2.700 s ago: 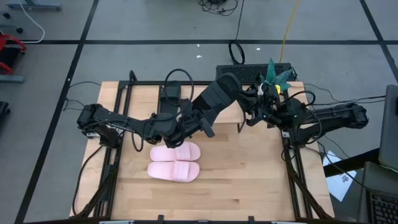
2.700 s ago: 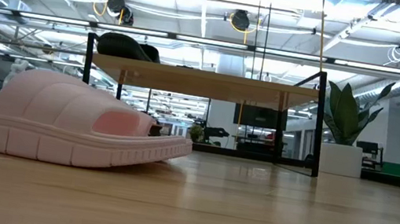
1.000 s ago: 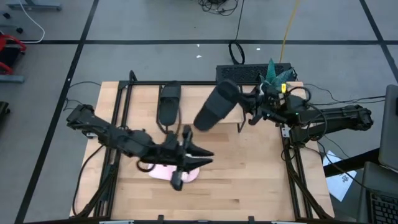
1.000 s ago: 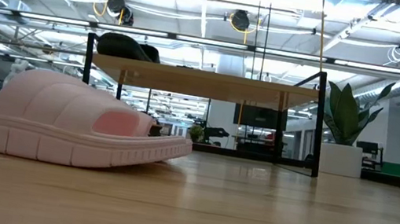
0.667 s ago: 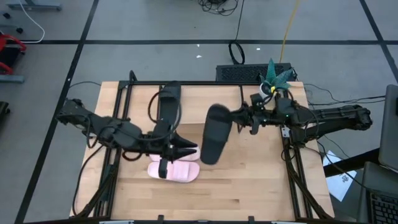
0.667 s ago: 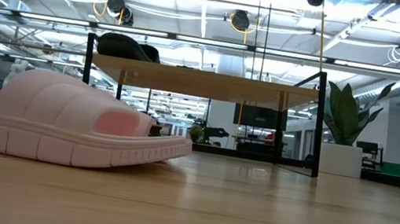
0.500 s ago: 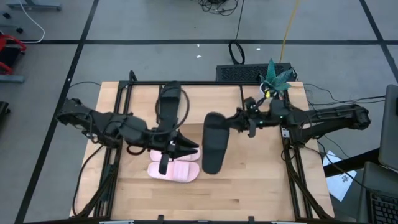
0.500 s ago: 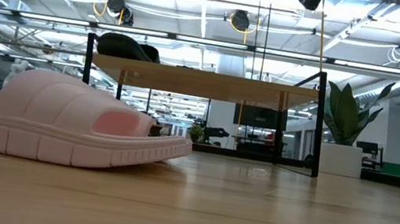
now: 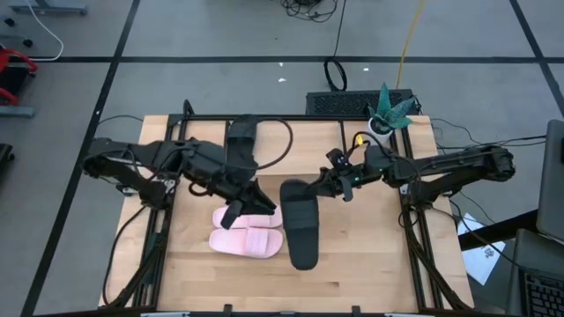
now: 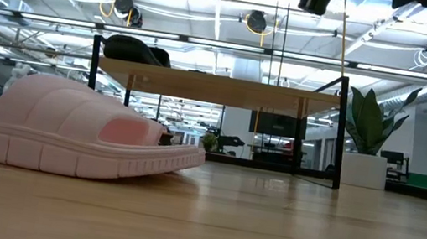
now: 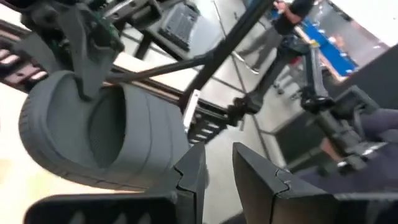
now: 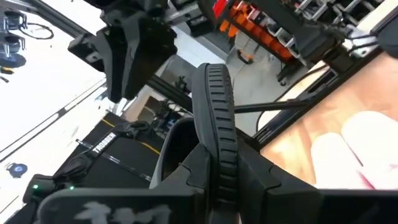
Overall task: Pick and place slides into the shelf
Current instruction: Put the black slide on the shelf
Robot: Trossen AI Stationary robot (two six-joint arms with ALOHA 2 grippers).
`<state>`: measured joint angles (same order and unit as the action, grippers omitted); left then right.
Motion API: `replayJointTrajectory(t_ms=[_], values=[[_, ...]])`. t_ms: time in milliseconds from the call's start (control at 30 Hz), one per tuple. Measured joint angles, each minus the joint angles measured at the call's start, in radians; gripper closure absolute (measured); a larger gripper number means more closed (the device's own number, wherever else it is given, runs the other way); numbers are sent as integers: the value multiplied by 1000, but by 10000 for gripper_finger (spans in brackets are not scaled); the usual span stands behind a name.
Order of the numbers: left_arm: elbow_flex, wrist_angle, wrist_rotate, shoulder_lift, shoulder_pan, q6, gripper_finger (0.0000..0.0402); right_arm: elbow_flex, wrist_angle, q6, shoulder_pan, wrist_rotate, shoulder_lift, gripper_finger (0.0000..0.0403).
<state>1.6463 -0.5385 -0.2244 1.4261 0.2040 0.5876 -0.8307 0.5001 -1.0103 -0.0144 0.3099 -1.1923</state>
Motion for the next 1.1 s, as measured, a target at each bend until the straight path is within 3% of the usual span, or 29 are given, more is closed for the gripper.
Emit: replayJointTrajectory(t_ms=[267, 533, 667, 733, 1100], values=[[0, 59, -202, 45, -46, 55, 325, -1, 2, 0, 1, 5, -33, 370], [47, 29, -307, 123, -89, 75, 325, -37, 7, -9, 1, 10, -100, 370], [88, -47, -318, 146, -100, 49, 325, -61, 12, -12, 1, 44, -117, 370], [115, -161, -304, 150, -105, 26, 325, -68, 22, -14, 0, 46, -116, 370], [206, -246, -254, 181, -133, -46, 325, -68, 11, -26, 0, 56, -116, 370]])
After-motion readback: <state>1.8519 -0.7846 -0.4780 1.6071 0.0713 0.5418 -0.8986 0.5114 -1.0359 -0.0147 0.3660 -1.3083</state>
